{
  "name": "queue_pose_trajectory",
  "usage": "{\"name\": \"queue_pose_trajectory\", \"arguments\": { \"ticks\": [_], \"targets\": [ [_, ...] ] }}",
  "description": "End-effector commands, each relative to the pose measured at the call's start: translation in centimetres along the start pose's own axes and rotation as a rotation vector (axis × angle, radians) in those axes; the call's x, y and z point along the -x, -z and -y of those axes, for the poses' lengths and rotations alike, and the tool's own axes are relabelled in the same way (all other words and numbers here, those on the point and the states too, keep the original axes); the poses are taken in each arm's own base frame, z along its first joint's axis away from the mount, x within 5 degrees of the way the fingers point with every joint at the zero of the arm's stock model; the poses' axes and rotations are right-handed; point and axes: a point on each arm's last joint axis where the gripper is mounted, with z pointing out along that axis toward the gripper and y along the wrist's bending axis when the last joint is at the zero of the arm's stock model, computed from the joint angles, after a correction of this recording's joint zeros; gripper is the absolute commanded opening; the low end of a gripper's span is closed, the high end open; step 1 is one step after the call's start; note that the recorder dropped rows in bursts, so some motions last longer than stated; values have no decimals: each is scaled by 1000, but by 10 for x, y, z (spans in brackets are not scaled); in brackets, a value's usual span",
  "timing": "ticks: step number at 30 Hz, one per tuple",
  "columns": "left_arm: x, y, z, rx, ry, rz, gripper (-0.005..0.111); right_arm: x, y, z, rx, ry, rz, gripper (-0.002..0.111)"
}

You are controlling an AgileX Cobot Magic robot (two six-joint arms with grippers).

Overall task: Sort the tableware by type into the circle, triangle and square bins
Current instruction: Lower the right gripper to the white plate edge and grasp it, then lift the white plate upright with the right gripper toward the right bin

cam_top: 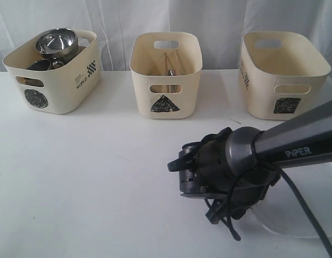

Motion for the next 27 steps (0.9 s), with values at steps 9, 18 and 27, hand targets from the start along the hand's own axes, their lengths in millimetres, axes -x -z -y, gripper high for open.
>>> {"name": "queue_pose_trajectory", "arguments": {
  "ticks": [9, 18, 27],
  "targets": [
    [-1, 0, 0, 2, 10, 5, 0, -5, 11, -6, 258, -170, 44, 0],
    [-1, 0, 0, 2, 10, 5, 0, -8, 109, 78, 444, -413, 539, 0],
    [-1, 0, 0, 2, 10, 5, 0, -57, 161, 152, 381, -466, 807, 0]
  ]
}}
